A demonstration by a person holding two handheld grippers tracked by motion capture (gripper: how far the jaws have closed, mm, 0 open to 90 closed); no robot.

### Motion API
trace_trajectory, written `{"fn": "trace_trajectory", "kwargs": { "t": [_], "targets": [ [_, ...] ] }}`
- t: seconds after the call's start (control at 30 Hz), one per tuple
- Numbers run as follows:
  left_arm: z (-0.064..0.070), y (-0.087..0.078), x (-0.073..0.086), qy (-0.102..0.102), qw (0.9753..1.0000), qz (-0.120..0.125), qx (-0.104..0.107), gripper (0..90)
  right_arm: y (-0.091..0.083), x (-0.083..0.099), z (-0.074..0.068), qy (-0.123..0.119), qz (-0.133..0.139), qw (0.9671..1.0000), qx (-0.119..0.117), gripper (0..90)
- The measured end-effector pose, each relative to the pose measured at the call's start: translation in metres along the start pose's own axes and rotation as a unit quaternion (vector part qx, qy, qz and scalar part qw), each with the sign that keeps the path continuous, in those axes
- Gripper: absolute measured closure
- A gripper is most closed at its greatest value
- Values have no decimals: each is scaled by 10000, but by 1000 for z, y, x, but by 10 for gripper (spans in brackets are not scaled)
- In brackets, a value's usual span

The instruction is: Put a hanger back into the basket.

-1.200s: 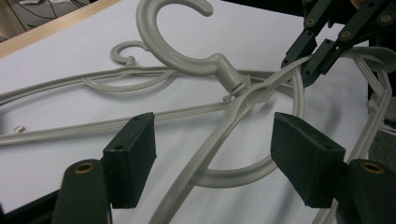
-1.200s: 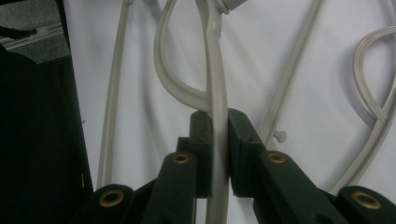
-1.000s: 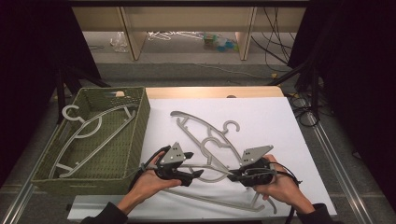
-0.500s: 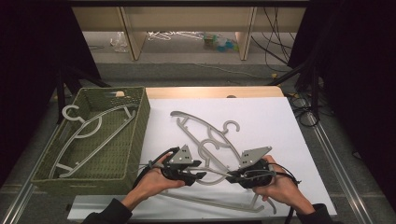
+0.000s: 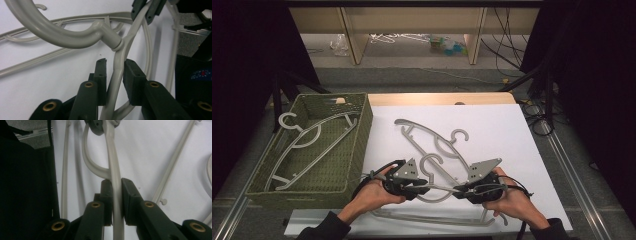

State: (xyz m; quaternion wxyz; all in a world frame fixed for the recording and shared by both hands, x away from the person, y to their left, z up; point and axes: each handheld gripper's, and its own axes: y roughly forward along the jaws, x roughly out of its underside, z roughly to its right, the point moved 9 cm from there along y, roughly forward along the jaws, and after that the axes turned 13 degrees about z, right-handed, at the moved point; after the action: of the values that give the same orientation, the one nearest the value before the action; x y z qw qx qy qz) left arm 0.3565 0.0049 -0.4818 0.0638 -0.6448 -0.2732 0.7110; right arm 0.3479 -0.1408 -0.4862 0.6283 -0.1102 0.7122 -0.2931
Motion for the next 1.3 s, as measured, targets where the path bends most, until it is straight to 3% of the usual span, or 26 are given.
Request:
{"fn": "trace_trajectory", "kwargs": {
  "t": [0.13, 0.2, 0.3, 0.33, 0.37, 0.43, 0.6, 0.67, 0.9, 0.93, 1.03, 1.07, 1.13, 1.3],
  "targets": [
    [5, -3, -1, 35, 10000, -70, 51, 762, -1, 0, 2, 13, 41, 10000, 34, 781],
    [10, -5, -1, -103, 9998, -121, 129, 785, -2, 0, 3, 53, 38, 10000, 65, 755],
    [13, -7, -2, -94, 9997, -150, 183, 806, -1, 0, 3, 108, 100, 9999, 59, 737],
    [13, -8, -2, -76, 9996, -186, 192, 808, -1, 0, 4, 112, 121, 9999, 54, 732],
    [15, -8, -3, -189, 9996, -147, 169, 808, -1, 0, 4, 112, 121, 9999, 54, 732],
    [15, -10, -4, -152, 9997, -166, 128, 808, -1, -1, 5, 201, 198, 9996, 57, 717],
    [7, -15, -2, -183, 9996, -233, -3, 807, -3, -7, 7, 429, 360, 9982, 229, 542],
    [5, -15, -2, -310, 9993, -195, -79, 808, -4, -13, 11, 492, 510, 9965, 453, 454],
    [-5, -23, -4, -458, 9985, -131, -264, 808, -10, -19, 17, 559, 754, 9927, 751, 388],
    [-8, -25, -5, -475, 9983, -128, -317, 807, -12, -22, 19, 589, 866, 9909, 847, 381],
    [-13, -31, -6, -503, 9980, -106, -378, 807, -14, -24, 20, 619, 920, 9898, 895, 368],
    [-15, -33, -8, -556, 9976, -29, -414, 808, -18, -27, 19, 635, 1016, 9876, 1017, 360],
    [-18, -37, -10, -520, 9977, -58, -425, 808, -19, -29, 18, 611, 1049, 9871, 1048, 360],
    [-26, -48, -16, -687, 9958, 107, -601, 807, -26, -36, 12, 604, 1256, 9840, 1109, 354]
  ]
}}
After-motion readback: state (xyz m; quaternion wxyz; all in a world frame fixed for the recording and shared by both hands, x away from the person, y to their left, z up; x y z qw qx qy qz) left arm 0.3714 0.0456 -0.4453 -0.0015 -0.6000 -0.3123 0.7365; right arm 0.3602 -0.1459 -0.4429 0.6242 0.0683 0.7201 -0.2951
